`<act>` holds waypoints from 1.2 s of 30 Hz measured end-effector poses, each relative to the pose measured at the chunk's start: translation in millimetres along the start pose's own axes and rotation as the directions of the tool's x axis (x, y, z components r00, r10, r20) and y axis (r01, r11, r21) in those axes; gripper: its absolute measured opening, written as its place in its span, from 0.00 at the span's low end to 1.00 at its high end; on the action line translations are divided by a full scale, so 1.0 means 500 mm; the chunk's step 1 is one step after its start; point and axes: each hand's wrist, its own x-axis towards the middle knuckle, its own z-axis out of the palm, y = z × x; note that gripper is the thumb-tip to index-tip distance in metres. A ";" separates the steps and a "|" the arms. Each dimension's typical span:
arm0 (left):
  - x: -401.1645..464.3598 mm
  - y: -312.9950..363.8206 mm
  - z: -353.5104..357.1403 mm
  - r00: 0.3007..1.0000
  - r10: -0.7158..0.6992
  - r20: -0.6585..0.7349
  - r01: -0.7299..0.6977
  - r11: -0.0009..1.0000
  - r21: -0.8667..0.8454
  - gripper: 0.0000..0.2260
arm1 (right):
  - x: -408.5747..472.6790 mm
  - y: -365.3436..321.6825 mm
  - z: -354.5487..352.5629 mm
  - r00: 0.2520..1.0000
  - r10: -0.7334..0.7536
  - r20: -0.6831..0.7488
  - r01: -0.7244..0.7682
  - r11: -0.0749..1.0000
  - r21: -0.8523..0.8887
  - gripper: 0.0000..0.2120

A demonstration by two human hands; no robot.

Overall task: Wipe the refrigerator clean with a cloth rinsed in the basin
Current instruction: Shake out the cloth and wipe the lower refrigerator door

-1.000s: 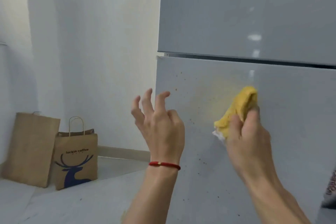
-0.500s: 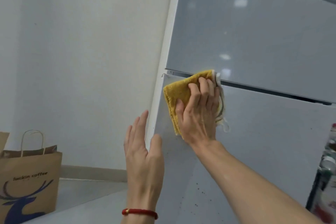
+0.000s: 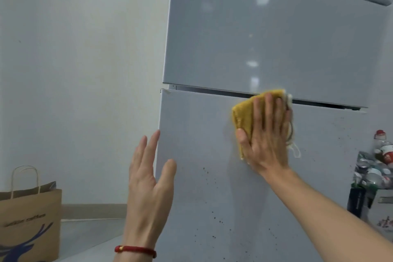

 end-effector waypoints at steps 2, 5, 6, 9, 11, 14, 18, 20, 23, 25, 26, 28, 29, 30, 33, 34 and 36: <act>0.017 0.017 -0.005 0.999 0.016 -0.039 -0.015 1.000 0.027 0.31 | 0.008 -0.024 0.002 0.953 0.303 0.002 -0.303 0.952 0.051 0.38; 0.059 0.059 0.002 0.990 0.114 -0.078 -0.103 0.986 0.128 0.28 | 0.037 -0.160 -0.008 0.929 0.368 -0.026 -0.361 0.921 0.144 0.37; 0.071 0.075 0.010 0.980 0.184 -0.080 -0.166 0.967 0.192 0.27 | 0.040 -0.209 -0.006 0.973 0.227 -0.046 -0.217 0.964 0.155 0.36; 0.092 0.116 0.077 0.919 0.394 -0.009 -0.369 0.869 0.329 0.25 | 0.045 -0.258 -0.013 0.974 -0.226 -0.008 0.225 0.962 0.156 0.36; 0.095 0.129 0.136 0.894 0.445 0.047 -0.432 0.832 0.347 0.24 | 0.053 -0.195 -0.017 0.899 -0.437 0.023 0.430 0.891 0.146 0.39; 0.095 0.138 0.222 0.858 0.505 0.095 -0.501 0.779 0.376 0.24 | 0.052 -0.028 -0.021 0.874 -0.483 -0.056 0.486 0.864 0.132 0.36; 0.087 0.138 0.319 0.782 0.603 0.157 -0.607 0.681 0.411 0.23 | -0.002 0.232 -0.005 0.979 -0.198 -0.058 0.201 0.978 0.053 0.36; 0.084 0.137 0.365 0.751 0.638 0.169 -0.641 0.643 0.420 0.24 | -0.029 0.350 0.006 0.999 0.041 -0.023 -0.040 0.998 0.045 0.38; 0.080 0.135 0.408 0.737 0.655 0.166 -0.653 0.627 0.426 0.24 | -0.037 0.440 0.022 0.970 0.242 0.004 -0.241 0.969 0.061 0.39; 0.072 0.128 0.425 0.739 0.651 0.172 -0.650 0.622 0.436 0.24 | -0.027 0.443 0.031 0.924 0.383 -0.003 -0.380 0.918 0.111 0.40; 0.069 0.123 0.427 0.737 0.651 0.181 -0.653 0.617 0.439 0.25 | -0.022 0.433 0.032 0.868 0.496 -0.003 -0.489 0.858 0.156 0.40; 0.073 0.118 0.422 0.724 0.663 0.193 -0.665 0.596 0.450 0.24 | -0.013 0.396 0.031 0.697 0.716 0.029 -0.703 0.675 0.225 0.41; 0.078 0.117 0.419 0.715 0.670 0.199 -0.671 0.579 0.463 0.24 | -0.010 0.365 0.030 0.609 0.790 0.067 -0.779 0.580 0.240 0.41; 0.086 0.121 0.419 0.705 0.681 0.199 -0.678 0.564 0.471 0.25 | -0.006 0.326 0.027 0.565 0.821 0.081 -0.812 0.535 0.234 0.40; 0.101 0.149 0.442 0.686 0.703 0.188 -0.699 0.565 0.440 0.25 | -0.016 0.180 0.021 0.792 0.609 -0.045 -0.594 0.785 0.177 0.37; 0.097 0.162 0.460 0.683 0.706 0.188 -0.705 0.568 0.426 0.25 | -0.025 0.142 0.022 0.903 0.423 -0.072 -0.409 0.899 0.156 0.37; 0.079 0.177 0.486 0.683 0.703 0.196 -0.707 0.570 0.419 0.26 | -0.028 0.126 0.009 0.998 0.011 -0.054 -0.004 0.990 0.141 0.41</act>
